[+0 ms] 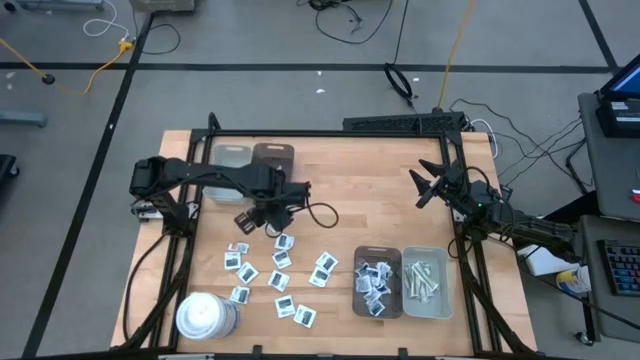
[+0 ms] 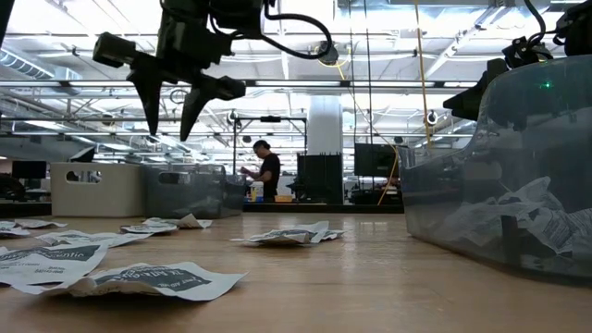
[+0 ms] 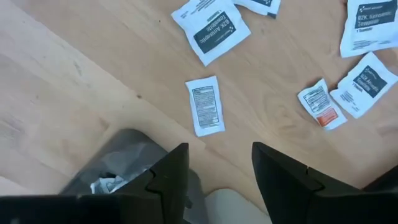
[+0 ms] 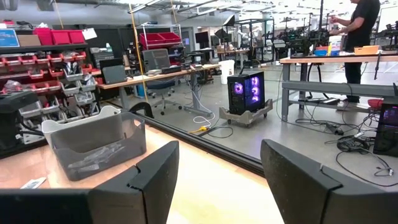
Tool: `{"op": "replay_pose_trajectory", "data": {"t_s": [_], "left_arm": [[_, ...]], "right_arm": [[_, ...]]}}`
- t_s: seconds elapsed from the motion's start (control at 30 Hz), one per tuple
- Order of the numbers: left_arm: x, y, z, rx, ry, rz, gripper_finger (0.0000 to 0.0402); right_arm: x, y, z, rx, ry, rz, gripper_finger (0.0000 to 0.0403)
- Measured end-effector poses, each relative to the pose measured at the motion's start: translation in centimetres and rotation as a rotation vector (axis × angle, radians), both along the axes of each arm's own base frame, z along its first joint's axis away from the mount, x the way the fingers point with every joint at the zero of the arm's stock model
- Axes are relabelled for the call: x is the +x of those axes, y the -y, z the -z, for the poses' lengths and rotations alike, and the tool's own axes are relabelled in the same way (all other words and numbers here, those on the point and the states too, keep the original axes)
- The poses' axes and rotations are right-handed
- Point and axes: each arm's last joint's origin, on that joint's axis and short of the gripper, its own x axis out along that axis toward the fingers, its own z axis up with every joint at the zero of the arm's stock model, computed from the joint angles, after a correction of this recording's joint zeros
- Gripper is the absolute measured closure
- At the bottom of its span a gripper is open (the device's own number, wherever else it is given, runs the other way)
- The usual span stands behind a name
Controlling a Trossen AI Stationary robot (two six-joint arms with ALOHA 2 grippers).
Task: Pick & Place First Aid Supplies
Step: Put the white ointment pack into the top black bin
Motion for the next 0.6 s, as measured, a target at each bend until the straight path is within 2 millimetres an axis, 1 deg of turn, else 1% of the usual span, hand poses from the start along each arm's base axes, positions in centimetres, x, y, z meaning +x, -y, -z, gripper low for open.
{"op": "replay_pose_trajectory", "data": {"t_s": [0.23, 0.6], "left_arm": [[0.1, 0.0, 0.2, 0.002, 0.009, -0.023, 0.022], [0.1, 0.3, 4.5, 0.006, 0.067, -0.059, 0.0219]], "right_arm": [[0.0, 0.0, 0.0, 0.0, 0.0, 0.0, 0.0179], [0.0, 0.0, 0.0, 0.0, 0.0, 0.0, 0.0181]]}}
